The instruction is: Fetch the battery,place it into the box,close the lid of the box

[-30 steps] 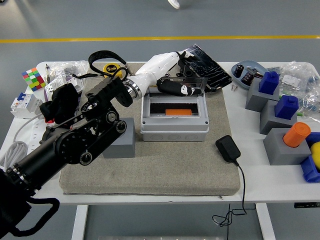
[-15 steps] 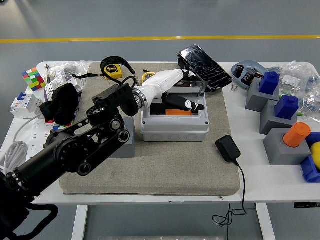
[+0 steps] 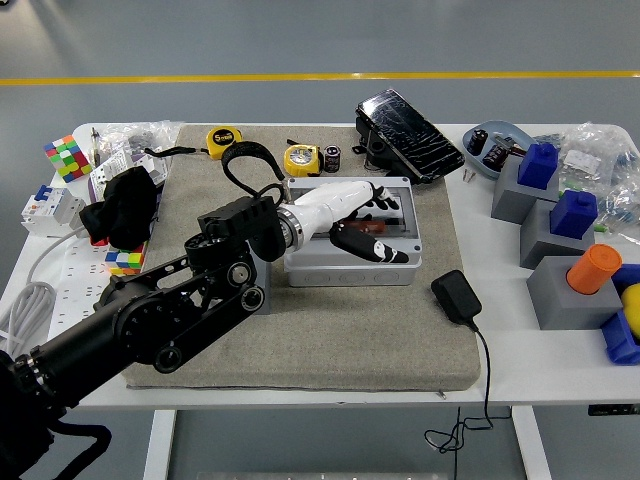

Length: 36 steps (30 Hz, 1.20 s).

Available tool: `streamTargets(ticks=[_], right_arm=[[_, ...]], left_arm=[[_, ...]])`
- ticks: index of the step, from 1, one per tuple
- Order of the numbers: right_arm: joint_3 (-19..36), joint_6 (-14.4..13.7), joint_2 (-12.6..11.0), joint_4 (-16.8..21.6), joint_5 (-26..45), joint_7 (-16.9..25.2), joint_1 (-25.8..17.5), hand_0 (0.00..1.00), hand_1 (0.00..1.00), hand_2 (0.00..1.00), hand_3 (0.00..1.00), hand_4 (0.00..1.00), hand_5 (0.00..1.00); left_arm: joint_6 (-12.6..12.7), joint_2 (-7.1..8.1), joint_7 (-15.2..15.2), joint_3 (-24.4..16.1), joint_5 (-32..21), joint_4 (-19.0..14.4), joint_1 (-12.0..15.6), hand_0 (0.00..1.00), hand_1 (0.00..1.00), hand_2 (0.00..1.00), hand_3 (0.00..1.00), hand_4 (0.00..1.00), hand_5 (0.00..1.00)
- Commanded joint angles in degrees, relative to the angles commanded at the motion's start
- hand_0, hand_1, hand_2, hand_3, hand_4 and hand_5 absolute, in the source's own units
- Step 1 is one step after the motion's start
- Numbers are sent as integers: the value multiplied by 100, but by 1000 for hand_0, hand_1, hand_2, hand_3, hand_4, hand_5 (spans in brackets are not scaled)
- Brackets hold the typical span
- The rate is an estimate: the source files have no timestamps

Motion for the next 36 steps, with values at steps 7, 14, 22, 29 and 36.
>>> streamTargets(ticks=[7,14,22,29,36], right_arm=[[-17,1,2,0,1,7,-15,642,663,672,578,973,580],[27,4,7,0,-57,-4,-16,642,663,673,577,972,581],[92,7,-3,0,-133,-9,8,642,663,672,578,973,580],[173,10,-34,0,-220,-12,40,642,663,673,577,973,580],[267,6,-33,0,-288,-10,49,642,663,672,577,973,580]], left_arm=[[52,28,-89,-165,-33,-226,142,684,793,791,800,998,614],[561,103,-672,-687,-192,-727,548,660,784,782,783,998,623],[1454,237,-1943,-1509,-1402,-1058,1357,656,773,769,774,998,611],[1605,312,-2861,-2463,-2648,-1266,2204,652,759,742,752,998,594],[1592,398,-3191,-3236,-3241,-1401,2933,652,749,733,735,998,593]])
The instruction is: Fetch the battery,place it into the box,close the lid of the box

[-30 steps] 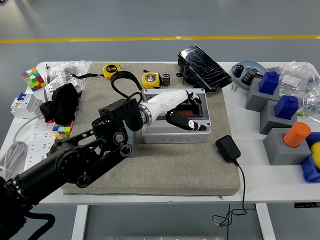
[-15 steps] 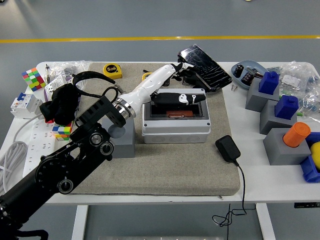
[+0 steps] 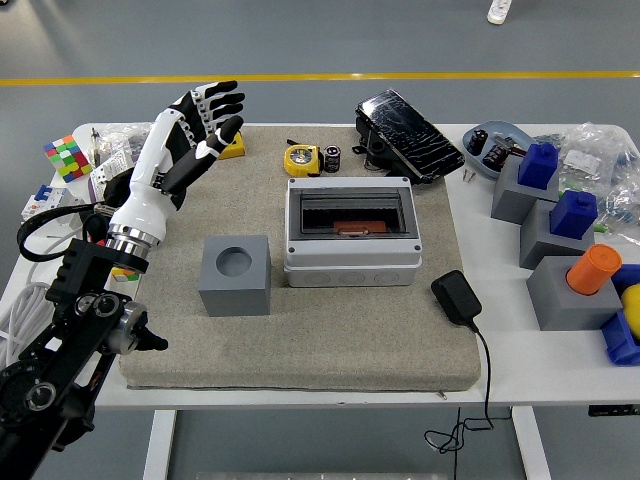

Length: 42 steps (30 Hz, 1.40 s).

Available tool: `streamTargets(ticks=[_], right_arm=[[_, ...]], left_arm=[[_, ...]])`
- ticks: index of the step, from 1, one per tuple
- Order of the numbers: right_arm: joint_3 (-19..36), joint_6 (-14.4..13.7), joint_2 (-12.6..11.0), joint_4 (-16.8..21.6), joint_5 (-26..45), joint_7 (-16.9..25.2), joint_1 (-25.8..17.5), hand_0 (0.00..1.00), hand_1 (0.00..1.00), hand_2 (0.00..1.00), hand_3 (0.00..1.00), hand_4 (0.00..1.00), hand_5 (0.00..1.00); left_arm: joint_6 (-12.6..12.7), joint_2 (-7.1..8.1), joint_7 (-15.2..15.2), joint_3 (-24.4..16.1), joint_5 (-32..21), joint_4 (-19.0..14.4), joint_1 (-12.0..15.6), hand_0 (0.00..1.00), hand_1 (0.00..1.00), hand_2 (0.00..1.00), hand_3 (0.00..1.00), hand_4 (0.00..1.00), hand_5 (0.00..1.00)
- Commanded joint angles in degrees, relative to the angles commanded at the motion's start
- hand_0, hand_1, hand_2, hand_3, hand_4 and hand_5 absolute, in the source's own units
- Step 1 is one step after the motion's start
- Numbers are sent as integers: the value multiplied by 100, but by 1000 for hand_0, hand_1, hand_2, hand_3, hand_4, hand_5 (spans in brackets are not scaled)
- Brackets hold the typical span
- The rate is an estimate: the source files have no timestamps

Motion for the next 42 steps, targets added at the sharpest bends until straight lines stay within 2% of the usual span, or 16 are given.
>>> streamTargets(ticks=[4,11,15,26,42], right_arm=[[20,-3,3,0,-7,14,-4,642,663,672,577,973,580],[6,-8,24,0,55,44,-17,642,663,672,577,973,580],[43,-14,32,0,53,52,-44,642,663,672,577,972,580],[90,-25,36,0,68,61,-35,642,663,672,578,972,579],[99,-32,26,0,82,65,-19,642,663,673,576,970,579]], left_arm=[[-37,74,-77,-315,-194,-49,280,648,739,723,728,998,582],[-165,252,11,-549,-104,-55,571,649,743,721,729,998,587],[-216,259,61,-686,-86,-76,700,642,741,720,729,998,582],[-303,180,184,-789,27,-100,738,637,741,722,729,998,581],[-377,179,292,-924,95,-162,727,637,735,724,729,998,552]])
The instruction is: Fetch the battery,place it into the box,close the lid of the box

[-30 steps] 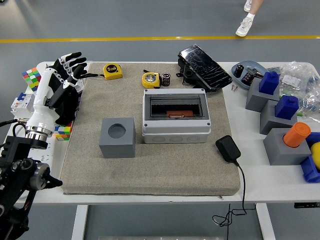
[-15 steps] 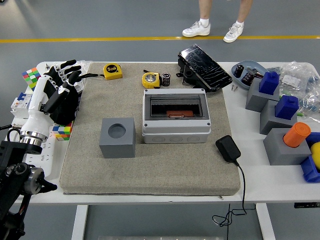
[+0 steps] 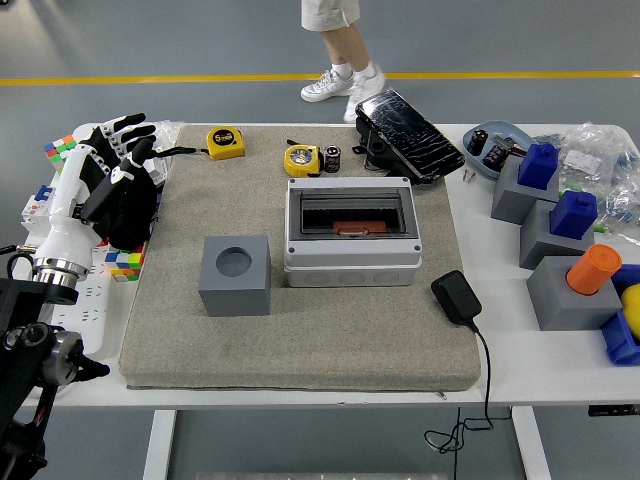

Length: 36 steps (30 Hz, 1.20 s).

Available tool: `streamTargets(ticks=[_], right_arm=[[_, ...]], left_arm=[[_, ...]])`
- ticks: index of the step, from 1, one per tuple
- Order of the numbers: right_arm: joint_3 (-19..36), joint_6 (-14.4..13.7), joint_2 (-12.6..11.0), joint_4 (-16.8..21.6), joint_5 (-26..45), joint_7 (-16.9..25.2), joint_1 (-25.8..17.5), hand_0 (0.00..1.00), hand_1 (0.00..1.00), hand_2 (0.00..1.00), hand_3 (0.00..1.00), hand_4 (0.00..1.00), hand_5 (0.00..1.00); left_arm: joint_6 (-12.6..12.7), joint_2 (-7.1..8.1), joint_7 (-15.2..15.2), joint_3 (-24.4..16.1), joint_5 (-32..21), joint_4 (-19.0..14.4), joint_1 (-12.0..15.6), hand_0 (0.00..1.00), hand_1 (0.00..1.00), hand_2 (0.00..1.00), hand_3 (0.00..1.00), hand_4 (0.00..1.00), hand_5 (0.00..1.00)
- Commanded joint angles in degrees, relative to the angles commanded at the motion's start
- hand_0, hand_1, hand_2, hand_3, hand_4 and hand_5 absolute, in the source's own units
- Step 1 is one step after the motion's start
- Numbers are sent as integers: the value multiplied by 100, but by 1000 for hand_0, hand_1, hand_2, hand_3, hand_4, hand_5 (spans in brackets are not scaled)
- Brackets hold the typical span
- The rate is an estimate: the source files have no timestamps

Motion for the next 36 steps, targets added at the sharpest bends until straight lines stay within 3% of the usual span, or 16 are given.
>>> streamTargets(ticks=[9,36], right_arm=[[19,6,23,0,-23,-9,-1,642,663,673,576,971,579],[40,9,-23,0,-86,-9,27,642,663,673,576,970,580]], left_arm=[[-98,-29,138,53,111,-5,-23,638,736,726,730,998,551],[-127,23,133,30,188,-94,-61,637,737,727,730,998,553]])
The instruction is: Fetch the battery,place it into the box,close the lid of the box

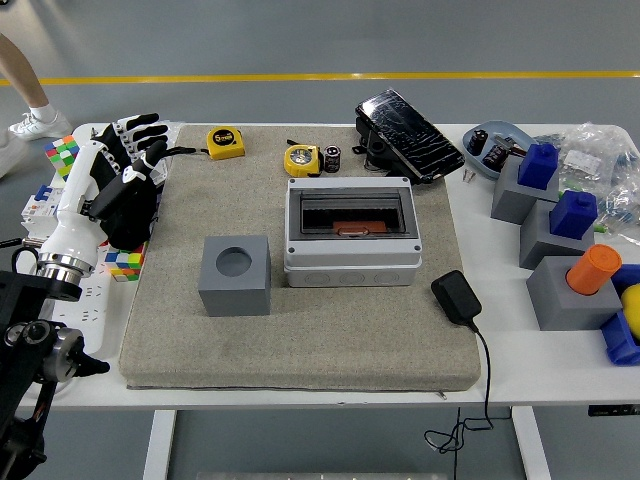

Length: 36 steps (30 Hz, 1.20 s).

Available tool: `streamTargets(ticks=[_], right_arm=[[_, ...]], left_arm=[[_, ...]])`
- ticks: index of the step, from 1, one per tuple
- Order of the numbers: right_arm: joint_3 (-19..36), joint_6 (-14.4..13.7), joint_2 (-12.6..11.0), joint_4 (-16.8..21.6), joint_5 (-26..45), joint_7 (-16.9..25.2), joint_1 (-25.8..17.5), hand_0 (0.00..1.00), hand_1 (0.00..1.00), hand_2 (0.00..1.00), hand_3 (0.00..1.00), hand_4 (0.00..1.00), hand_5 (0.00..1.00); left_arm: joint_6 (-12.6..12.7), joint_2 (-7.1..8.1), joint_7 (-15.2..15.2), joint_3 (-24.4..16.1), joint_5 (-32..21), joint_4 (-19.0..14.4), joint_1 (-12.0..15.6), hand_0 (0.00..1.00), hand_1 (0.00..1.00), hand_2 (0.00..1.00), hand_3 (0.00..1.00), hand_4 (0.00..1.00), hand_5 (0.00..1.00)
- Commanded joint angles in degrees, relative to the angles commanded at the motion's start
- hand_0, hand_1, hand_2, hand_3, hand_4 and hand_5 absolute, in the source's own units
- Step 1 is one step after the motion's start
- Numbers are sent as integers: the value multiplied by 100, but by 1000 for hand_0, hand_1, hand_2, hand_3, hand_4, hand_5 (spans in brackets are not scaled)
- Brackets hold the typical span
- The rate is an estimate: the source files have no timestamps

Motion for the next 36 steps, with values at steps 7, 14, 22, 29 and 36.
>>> streamTargets(ticks=[7,14,22,29,36], right_arm=[[-48,2,-11,0,36,11,27,642,663,672,576,970,580],[6,12,-12,0,-56,-8,7,642,663,672,576,971,581],[4,21,-33,0,-105,1,-6,642,663,672,576,971,581],[47,23,-39,0,-175,9,-50,642,663,672,576,971,581],[52,39,-3,0,-262,8,-153,642,663,672,576,971,581]], left_arm=[[-1,27,9,30,16,19,-20,641,738,727,729,998,553],[1,47,-1,65,21,17,-50,644,738,729,730,998,564],[11,100,-25,133,13,36,-57,645,738,729,732,998,565],[7,146,-20,277,32,77,-46,647,738,729,731,998,566],[10,213,-20,392,18,104,17,648,739,730,732,998,567]])
